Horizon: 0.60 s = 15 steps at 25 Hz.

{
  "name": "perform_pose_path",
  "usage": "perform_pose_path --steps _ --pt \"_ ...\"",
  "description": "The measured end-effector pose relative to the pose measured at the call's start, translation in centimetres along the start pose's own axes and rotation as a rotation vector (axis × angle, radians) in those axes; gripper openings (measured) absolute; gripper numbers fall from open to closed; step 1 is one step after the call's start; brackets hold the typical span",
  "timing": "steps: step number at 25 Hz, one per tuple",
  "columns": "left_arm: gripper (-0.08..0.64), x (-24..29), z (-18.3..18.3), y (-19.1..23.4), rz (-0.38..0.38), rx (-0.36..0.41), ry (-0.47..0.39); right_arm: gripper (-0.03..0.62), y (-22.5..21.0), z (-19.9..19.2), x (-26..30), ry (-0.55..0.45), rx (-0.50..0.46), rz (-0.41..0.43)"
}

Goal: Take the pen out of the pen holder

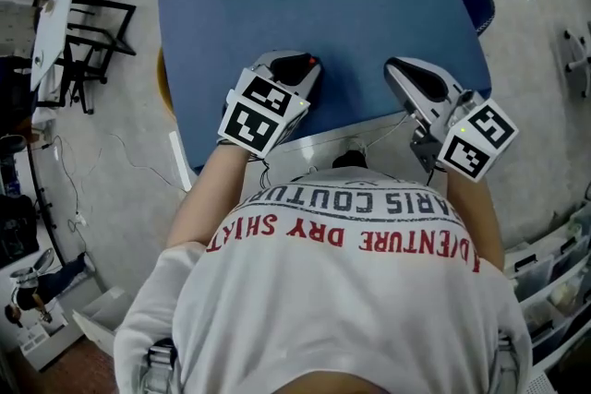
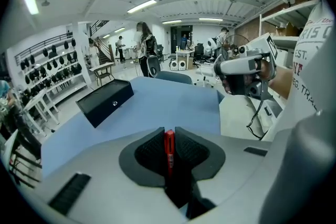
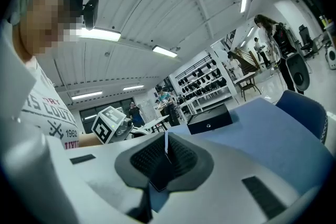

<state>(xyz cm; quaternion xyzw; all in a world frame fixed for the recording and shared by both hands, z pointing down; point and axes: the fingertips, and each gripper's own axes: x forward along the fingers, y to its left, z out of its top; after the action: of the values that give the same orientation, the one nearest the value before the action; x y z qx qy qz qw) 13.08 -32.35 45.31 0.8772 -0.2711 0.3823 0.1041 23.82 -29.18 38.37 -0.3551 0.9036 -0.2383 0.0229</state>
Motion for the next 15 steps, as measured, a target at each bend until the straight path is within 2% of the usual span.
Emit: perform_pose_path --steps 7,12,15 --pt "0.072 -0.6 0.2 0.3 0.006 -0.058 -0.002 0.028 -0.5 0.5 0.3 0.016 0.005 0.052" --pt "0.067 -1.6 -1.8 -0.1 0.008 -0.117 -0.028 0.028 0.9 -1.3 0.3 0.013 -0.005 0.068" --pt "0.067 -2.1 -0.2 1.0 0.017 -0.141 -0.052 0.028 0.4 0.1 0.6 0.022 -0.010 0.069"
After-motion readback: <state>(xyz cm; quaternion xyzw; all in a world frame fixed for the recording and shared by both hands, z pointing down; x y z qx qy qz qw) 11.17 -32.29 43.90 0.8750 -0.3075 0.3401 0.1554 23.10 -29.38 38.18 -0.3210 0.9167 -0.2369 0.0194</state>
